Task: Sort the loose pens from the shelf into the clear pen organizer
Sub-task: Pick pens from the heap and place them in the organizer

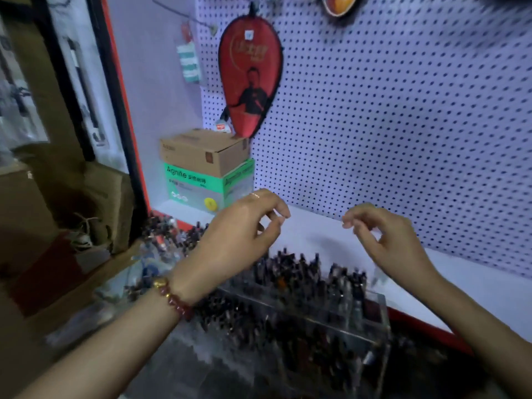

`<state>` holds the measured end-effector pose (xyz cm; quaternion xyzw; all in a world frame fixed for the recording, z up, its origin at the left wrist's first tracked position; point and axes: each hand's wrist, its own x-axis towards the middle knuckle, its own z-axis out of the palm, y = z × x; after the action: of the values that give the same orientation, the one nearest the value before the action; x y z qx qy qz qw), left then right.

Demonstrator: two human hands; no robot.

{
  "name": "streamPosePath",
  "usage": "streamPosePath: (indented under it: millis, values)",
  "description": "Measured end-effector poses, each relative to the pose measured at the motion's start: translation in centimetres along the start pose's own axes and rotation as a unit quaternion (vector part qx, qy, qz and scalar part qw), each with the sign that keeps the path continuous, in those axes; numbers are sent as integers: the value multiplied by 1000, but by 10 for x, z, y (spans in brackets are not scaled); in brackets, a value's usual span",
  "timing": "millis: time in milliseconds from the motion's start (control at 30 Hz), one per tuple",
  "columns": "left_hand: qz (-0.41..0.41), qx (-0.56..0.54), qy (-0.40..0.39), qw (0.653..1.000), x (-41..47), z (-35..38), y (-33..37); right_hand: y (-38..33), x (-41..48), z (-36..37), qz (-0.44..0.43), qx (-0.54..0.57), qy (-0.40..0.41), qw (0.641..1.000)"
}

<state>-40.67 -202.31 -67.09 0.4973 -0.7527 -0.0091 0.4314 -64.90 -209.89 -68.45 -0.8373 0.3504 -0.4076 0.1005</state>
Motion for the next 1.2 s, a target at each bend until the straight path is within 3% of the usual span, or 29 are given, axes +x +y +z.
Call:
streamPosePath:
  millis: [100,200,467,600,700,833,1000,1100,1200]
  values:
    - [15,-26,-38,999,31,35,13,80,-10,-22,199,-68,-50,976]
    - [14,-38,-68,997,57,67,20,145,-27,-25,383,-88,-111,913]
    - [-5,0,-123,992,92,117,14,185,0,9,447,-61,-86,888]
    - [-5,27,-138,990,98,124,8,194,23,24,529,-85,-115,836]
    - [-14,35,-144,989,102,124,6,199,25,27,531,-108,-120,832]
    - [-25,26,-150,988,105,126,6,200,20,23,551,-37,-78,830]
    - [-73,-75,-180,978,114,131,13,172,16,-13,472,42,3,881]
    - [-167,-231,-272,919,117,137,32,132,24,-37,395,147,76,904]
    - [-262,-367,-375,810,113,149,58,96,33,-49,346,212,158,900]
